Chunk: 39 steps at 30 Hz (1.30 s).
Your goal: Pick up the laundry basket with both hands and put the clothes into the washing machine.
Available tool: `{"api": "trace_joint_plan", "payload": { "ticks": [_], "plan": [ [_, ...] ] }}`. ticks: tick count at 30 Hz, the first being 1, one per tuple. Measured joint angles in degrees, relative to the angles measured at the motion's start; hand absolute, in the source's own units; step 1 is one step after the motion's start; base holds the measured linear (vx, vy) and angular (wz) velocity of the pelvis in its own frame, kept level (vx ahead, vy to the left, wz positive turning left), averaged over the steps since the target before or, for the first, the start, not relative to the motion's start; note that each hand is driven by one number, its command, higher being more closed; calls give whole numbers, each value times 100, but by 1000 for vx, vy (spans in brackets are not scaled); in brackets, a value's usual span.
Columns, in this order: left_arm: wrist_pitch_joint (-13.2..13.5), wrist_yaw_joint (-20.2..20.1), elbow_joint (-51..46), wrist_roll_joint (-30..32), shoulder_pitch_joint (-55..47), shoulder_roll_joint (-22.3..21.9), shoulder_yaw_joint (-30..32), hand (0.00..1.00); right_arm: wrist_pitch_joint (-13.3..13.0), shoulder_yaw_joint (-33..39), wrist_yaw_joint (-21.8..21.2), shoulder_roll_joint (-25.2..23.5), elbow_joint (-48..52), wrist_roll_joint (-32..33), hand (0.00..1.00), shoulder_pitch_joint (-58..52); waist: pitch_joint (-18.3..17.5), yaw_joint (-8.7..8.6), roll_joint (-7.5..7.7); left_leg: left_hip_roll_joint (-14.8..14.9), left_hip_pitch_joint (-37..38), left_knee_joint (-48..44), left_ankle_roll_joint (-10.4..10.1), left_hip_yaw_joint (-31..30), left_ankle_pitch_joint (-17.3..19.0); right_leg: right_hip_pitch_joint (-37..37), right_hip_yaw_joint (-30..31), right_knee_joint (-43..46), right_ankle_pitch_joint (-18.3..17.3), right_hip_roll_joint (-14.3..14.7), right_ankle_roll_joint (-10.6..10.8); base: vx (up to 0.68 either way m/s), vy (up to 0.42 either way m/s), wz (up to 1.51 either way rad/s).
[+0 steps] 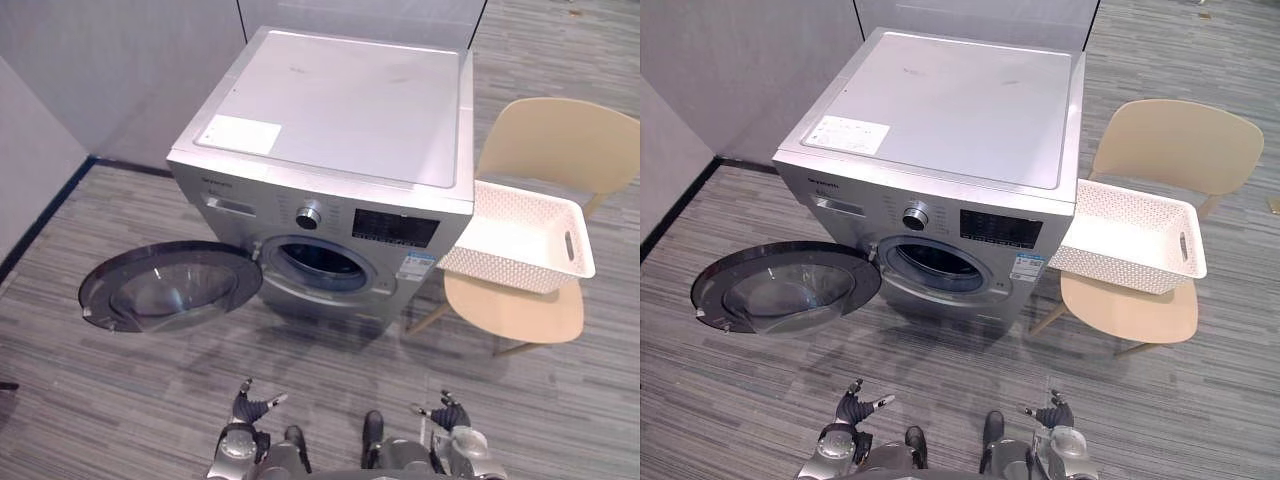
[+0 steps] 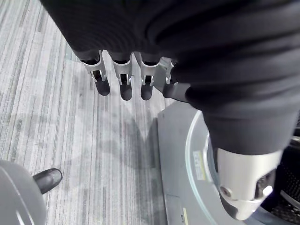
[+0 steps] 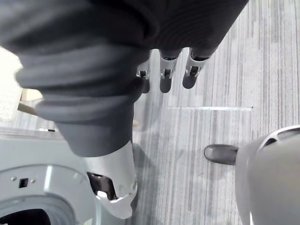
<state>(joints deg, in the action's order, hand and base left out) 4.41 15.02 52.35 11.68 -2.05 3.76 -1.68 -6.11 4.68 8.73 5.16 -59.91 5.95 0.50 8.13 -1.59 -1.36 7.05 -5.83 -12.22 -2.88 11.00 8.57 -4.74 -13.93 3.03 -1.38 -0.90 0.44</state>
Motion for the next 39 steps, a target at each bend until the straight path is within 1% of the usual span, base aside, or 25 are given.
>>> {"api": "trace_joint_plan", "payload": {
  "ticks": [3,4,7,10,11,15,18,20,21,23,24,25,29,31,33,34,36,39],
  "plan": [
    [0,15,-6,0,53,43,16,0,-4,10,-5,7,0,-11,0,-95,-32,0,-24,-39,211,122,0,-32,-23,292,-25,-268,93,16,28,35,17,7],
    [0,17,-49,-1,112,111,27,0,-5,11,-5,6,1,-18,0,-91,-44,-4,-19,-85,237,218,18,-64,-82,342,-48,-375,146,6,39,13,14,13],
    [7,122,-453,3,193,244,236,0,-16,27,-5,25,45,-94,0,-92,-48,-12,-11,-169,230,388,49,-150,-196,376,-151,-531,236,-10,49,1,13,18],
    [13,252,-813,49,345,588,289,0,-24,28,-11,55,82,-155,0,-87,-55,-4,2,-216,237,441,67,-173,-227,414,-176,-617,293,-32,76,4,30,7],
    [12,288,-963,139,400,691,463,0,-25,28,-13,58,97,-157,0,-90,-65,-8,28,-230,251,447,67,-174,-227,460,-176,-695,333,-33,77,0,0,0],
    [-15,436,-1145,514,727,1121,687,0,-35,4,-29,136,215,-207,0,-97,-102,-7,93,-278,250,541,101,-169,-260,455,-169,-868,436,-45,90,0,0,0],
    [-47,513,-1145,851,1137,1664,692,0,-111,-1,-49,292,288,-230,0,-104,-89,-24,115,-307,242,576,105,-172,-265,430,-170,-868,439,-73,97,1,10,0],
    [-117,539,-1145,1220,1596,2273,694,0,-172,-8,-124,325,335,-377,0,-98,-82,-7,211,-321,113,581,107,-209,-267,294,-179,-869,446,-79,109,2,8,3],
    [-149,548,-1145,1342,1815,2493,694,0,-206,-17,-131,321,346,-408,0,-99,-79,4,261,-327,12,575,125,-242,-282,227,-197,-869,451,-81,115,18,9,11],
    [-224,567,-1143,1659,2347,2886,690,0,-239,-17,-141,320,358,-447,0,-98,-17,30,375,-342,-185,549,151,-313,-312,93,-266,-868,463,-89,123,34,8,15],
    [-251,570,-1144,1725,2484,2976,690,0,-240,-17,-142,319,360,-449,0,-98,-4,43,405,-343,-233,540,153,-321,-313,55,-277,-868,468,-90,126,47,14,10],
    [-315,574,-1143,1839,2729,3133,690,0,-240,-18,-147,313,392,-459,0,-101,35,72,465,-347,-285,531,154,-340,-314,15,-287,-868,469,-92,126,37,11,5],
    [-468,692,-1125,2055,3328,3479,691,0,-275,-29,-165,261,555,-459,0,-95,111,96,593,-368,-418,528,155,-514,-313,-83,-320,-867,502,-102,158,54,19,9],
    [-557,820,-971,2138,3624,3649,686,0,-329,-111,-180,202,589,-459,0,-93,179,109,689,-360,-442,524,155,-571,-312,-100,-311,-867,554,-98,91,42,26,3],
    [-639,891,-667,2276,3906,3798,677,0,-384,-202,-253,196,644,-458,0,-93,272,123,731,-322,-461,517,155,-609,-312,-121,-299,-867,661,-100,48,14,46,-2],
    [-660,887,-453,2277,4101,3883,674,0,-396,-241,-267,191,701,-457,0,-95,322,126,766,-314,-506,497,155,-629,-312,-157,-302,-867,694,-98,9,0,60,3],
    [-671,868,-198,2263,4410,3974,624,0,-433,-243,-269,178,742,-454,0,-88,405,140,844,-317,-648,388,161,-666,-308,-224,-316,-866,702,-113,11,-9,50,11],
    [-668,826,-42,2196,4636,3991,622,0,-462,-239,-291,176,728,-433,0,-90,495,170,866,-314,-807,285,179,-797,-295,-295,-334,-865,794,-124,-34,-7,49,16]
  ]
}}
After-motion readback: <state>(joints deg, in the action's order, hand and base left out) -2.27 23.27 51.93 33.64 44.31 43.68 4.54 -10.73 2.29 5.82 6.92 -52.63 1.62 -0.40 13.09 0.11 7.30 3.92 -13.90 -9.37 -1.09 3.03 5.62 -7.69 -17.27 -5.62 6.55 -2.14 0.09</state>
